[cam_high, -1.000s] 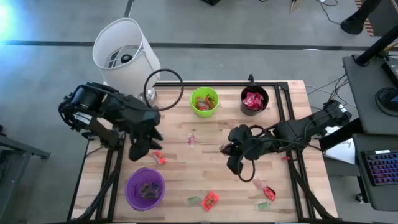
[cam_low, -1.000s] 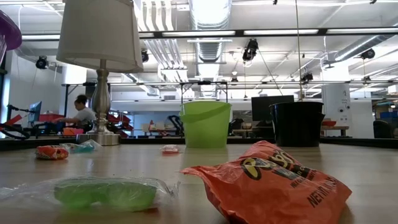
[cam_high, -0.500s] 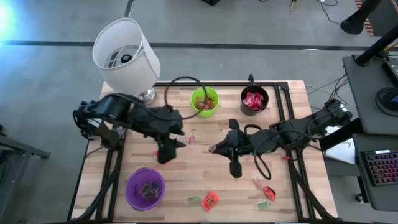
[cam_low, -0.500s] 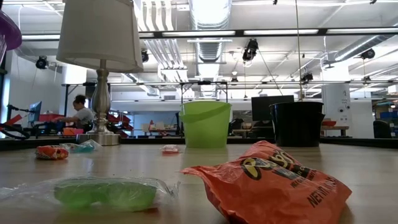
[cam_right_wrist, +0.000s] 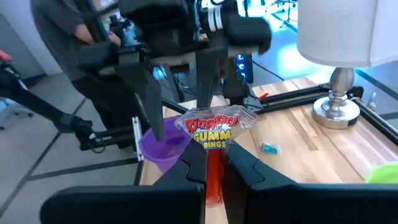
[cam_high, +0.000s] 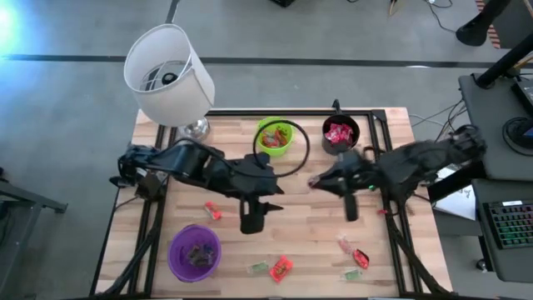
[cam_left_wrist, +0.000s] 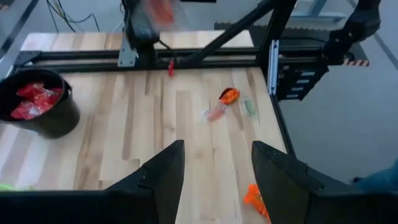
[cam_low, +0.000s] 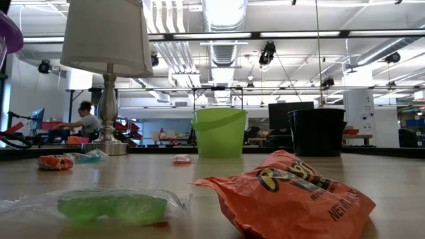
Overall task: Sort candy
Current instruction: Put the orange gummy into the violet bucket
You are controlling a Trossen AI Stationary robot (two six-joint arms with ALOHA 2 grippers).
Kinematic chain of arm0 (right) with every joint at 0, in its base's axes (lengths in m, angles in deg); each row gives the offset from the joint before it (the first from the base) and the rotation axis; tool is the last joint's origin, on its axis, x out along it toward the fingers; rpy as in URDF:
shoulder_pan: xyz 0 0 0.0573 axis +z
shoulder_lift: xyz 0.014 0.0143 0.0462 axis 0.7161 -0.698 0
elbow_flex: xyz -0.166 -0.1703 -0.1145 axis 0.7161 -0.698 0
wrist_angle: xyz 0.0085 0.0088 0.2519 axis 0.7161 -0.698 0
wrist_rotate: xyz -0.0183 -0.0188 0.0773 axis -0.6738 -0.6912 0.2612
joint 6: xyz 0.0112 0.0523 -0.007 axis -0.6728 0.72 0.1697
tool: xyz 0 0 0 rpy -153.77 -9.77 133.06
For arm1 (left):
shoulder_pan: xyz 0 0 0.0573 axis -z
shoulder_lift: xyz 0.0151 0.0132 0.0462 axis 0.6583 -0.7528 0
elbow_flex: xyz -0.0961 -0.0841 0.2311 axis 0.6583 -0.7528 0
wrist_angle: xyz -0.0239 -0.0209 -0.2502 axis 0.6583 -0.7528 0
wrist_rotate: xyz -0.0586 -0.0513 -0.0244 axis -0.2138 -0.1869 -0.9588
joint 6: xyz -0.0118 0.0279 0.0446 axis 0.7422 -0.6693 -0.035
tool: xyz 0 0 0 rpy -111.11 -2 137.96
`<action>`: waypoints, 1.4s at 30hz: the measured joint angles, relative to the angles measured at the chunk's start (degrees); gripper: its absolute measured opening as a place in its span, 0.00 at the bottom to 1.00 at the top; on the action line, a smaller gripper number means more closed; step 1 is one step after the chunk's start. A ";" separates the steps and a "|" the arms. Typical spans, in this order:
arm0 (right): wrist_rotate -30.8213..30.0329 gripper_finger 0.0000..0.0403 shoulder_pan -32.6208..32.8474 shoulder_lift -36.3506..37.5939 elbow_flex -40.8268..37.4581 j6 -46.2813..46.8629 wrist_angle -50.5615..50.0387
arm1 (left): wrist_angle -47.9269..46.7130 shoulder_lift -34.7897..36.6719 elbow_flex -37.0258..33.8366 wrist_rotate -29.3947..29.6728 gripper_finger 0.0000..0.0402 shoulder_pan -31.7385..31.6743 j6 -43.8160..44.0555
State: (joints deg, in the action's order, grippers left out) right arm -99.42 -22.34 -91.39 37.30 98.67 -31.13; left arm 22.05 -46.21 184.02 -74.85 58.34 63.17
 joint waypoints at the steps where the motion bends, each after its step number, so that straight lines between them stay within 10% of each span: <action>1: -0.02 0.03 0.20 0.95 0.00 0.01 -0.89 | 1.23 -0.60 0.00 0.02 0.42 0.09 0.15; 27: -1.97 0.03 0.23 10.15 0.00 6.25 -17.24 | 59.29 -17.24 -0.17 -8.28 0.42 2.21 -3.54; 42: -1.46 0.03 0.25 7.89 -0.35 6.08 -17.01 | 12.10 -8.82 0.09 13.44 0.42 1.67 -5.22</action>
State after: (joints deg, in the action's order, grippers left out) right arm -100.89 -22.09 -83.49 36.95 104.74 -48.13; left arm 34.16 -55.03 184.10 -61.40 60.01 57.95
